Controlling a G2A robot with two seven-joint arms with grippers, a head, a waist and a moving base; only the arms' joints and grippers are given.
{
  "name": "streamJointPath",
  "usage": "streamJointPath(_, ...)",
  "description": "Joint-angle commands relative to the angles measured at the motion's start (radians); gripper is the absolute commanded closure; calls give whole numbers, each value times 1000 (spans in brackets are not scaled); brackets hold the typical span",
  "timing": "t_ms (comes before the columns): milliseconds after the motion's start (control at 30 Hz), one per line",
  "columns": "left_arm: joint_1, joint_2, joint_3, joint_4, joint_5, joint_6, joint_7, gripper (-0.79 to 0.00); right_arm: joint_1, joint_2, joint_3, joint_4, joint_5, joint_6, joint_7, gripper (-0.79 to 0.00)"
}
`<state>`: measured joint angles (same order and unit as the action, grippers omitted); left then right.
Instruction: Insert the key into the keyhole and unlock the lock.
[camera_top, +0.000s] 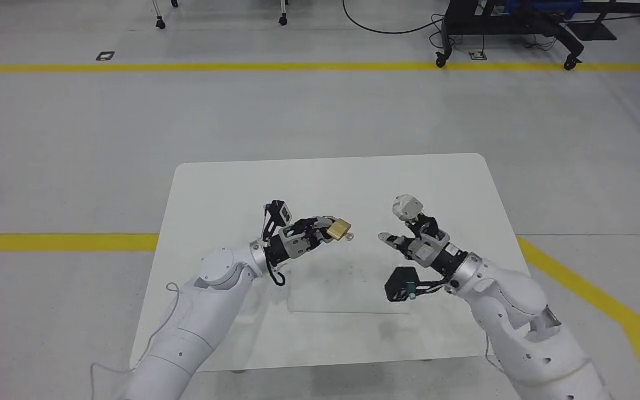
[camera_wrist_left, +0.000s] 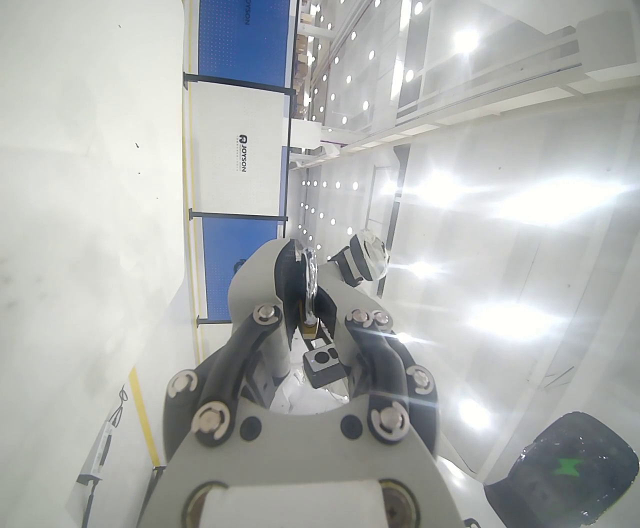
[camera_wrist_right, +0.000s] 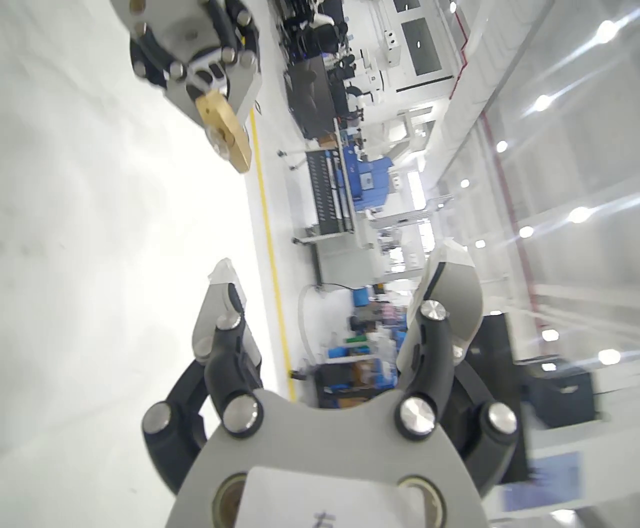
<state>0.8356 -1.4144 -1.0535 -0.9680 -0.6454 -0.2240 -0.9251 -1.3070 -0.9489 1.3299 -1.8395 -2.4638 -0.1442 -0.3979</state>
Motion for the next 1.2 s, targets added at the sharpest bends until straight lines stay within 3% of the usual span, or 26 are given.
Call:
streamJointPath(0,0,0,0,0,0,0,0,0,-30,3,-5,-38,-177,73,45,-785)
streamJointPath(100,0,0,0,0,0,0,0,0,-82,6,-21,-87,-403,172,113,-785)
streamJointPath(200,0,0,0,0,0,0,0,0,-121,5,-37,-115,-531,214,181,-785)
streamJointPath(267,0,0,0,0,0,0,0,0,-133,-2,-44,-127,-483,217,224,-785)
streamJointPath(600,0,0,0,0,0,0,0,0,-133,-2,-44,-127,-483,217,224,-785)
streamJointPath(700,20,1,-5,-31,-22,59,13,0,-133,-2,-43,-126,-490,216,223,-785)
streamJointPath(767,28,6,-21,-46,-45,109,-1,0,-116,5,-38,-129,-608,229,174,-785)
streamJointPath(900,37,15,-51,-79,-80,199,-23,0,-32,78,-22,-109,-608,239,39,-785)
streamJointPath(967,37,19,-56,-93,-78,243,-24,0,0,121,-27,-106,-608,257,44,-785)
streamJointPath(1067,36,22,-56,-109,-76,304,-22,0,50,204,-29,-127,-608,275,78,-696)
streamJointPath(1100,36,22,-56,-109,-76,304,-22,0,50,204,-29,-127,-608,275,78,-690)
streamJointPath(1167,36,22,-56,-109,-76,304,-22,0,50,204,-29,-127,-608,275,78,-770)
